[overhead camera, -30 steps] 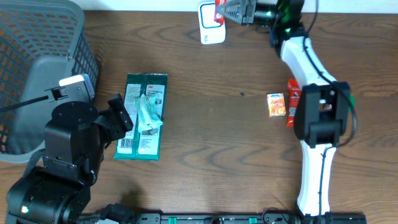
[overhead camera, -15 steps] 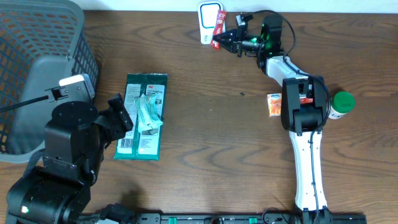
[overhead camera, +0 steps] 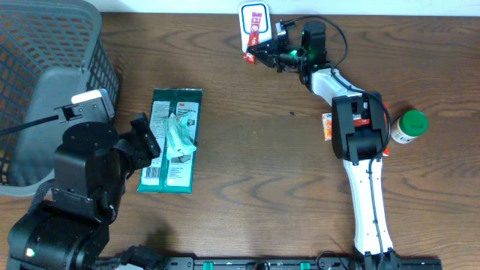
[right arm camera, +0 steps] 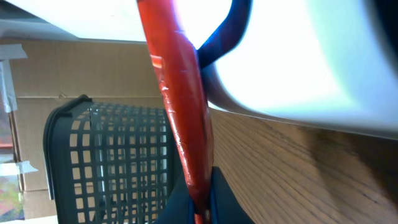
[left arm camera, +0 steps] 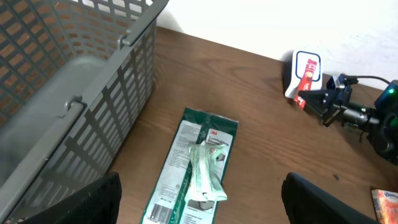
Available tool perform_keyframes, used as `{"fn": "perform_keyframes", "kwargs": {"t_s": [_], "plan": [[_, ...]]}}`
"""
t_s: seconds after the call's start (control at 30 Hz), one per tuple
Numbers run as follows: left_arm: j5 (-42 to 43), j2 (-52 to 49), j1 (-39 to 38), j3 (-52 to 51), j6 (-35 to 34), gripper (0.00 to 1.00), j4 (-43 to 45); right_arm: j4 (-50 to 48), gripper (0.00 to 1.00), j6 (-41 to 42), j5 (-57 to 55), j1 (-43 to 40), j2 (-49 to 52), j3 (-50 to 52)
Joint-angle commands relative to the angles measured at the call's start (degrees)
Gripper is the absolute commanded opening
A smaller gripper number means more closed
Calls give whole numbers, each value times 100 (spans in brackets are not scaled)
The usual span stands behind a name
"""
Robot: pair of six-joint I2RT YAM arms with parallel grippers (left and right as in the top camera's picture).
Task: Scan the item barcode
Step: 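Hold the red stick packet up in front of the white scanner, then carry the red stick packet right and drop it by the snack bag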
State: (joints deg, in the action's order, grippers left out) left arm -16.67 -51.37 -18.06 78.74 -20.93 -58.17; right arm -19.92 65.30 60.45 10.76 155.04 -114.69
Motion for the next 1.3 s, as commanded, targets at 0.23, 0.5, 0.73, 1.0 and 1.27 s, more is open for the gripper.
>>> {"fn": "perform_keyframes", "kwargs": {"t_s": [0.23, 0.5, 0.73, 1.0, 1.27], "plan": [[-59, 13, 15, 24, 52, 82, -9, 216, 2, -455, 914, -195, -1266, -70], [-59, 13, 15, 24, 55, 82, -11, 5646, 1, -4057, -807, -286, -3311, -70], [-59, 13, 15, 24, 55, 82, -9, 9130, 1, -6100, -2603, -409, -4682, -70], [-59, 13, 15, 24, 52, 82, -9, 10885, 1, -5821, -6432, -682, -4806, 612], [-59, 13, 15, 24, 52, 82, -9, 9486, 5, -5567, -7989, -684, -4806, 2608]]}}
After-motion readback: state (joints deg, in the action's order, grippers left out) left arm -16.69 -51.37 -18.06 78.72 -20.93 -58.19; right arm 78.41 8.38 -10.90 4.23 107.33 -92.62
